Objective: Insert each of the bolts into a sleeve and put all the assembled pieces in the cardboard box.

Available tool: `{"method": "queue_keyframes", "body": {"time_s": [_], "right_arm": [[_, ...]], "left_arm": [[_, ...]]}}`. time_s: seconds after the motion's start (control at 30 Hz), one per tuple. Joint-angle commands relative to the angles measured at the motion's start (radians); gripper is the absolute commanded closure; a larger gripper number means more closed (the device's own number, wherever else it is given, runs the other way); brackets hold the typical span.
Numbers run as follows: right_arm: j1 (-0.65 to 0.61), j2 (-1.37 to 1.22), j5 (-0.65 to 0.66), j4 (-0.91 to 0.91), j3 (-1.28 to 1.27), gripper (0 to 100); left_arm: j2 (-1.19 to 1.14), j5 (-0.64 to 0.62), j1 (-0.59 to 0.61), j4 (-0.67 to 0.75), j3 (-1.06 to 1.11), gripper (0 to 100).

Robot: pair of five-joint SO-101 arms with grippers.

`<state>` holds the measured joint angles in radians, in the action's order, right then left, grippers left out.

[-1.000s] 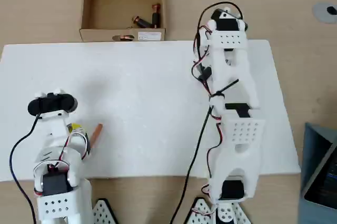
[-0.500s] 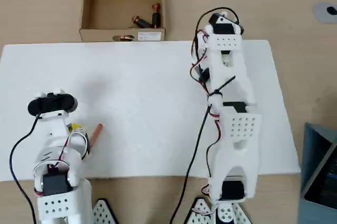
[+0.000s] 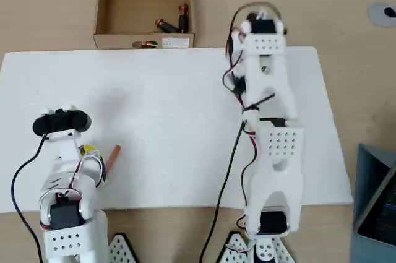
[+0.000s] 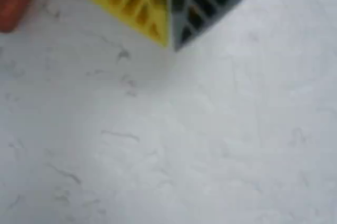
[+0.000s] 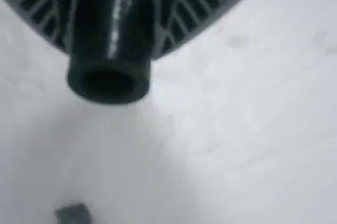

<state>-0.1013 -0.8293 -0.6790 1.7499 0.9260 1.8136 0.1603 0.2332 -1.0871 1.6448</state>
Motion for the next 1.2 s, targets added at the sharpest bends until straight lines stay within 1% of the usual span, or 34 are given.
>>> {"method": "queue_keyframes", "body": {"time_s": [0.0, 0.17, 0.3, 0.6, 0.77, 0.9, 0.97, 1.17], "right_arm": [[0.01, 0.036, 0.077, 0.038, 0.202, 98.9], [0.008, 0.189, 0.178, 0.038, 0.234, 98.9], [0.012, 0.329, 0.235, 0.038, 0.151, 98.9], [0.039, 0.736, 0.293, 0.038, -0.337, 98.9], [0.053, 0.957, 0.293, 0.032, -0.608, 98.9], [0.061, 1.125, 0.288, 0.031, -0.802, 98.9], [0.067, 1.205, 0.288, 0.018, -0.9, 98.9], [0.067, 1.481, 0.295, -0.066, -1.21, 98.9]], "left_arm": [[0.007, 0.002, -0.003, 0.009, -0.005, 100], [0.007, 0.003, -0.003, 0.009, -0.005, 100], [0.007, 0.006, -0.003, 0.009, -0.005, 100], [0.007, 0.002, -0.005, 0.009, -0.005, 100], [0.007, 0.0, -0.005, 0.009, -0.02, 100], [-0.001, 0.0, -0.005, 0.008, -0.121, 100], [-0.001, 0.0, -0.011, -0.021, -0.204, 100], [-0.002, 0.0, -0.012, -0.212, -0.448, 100]]}}
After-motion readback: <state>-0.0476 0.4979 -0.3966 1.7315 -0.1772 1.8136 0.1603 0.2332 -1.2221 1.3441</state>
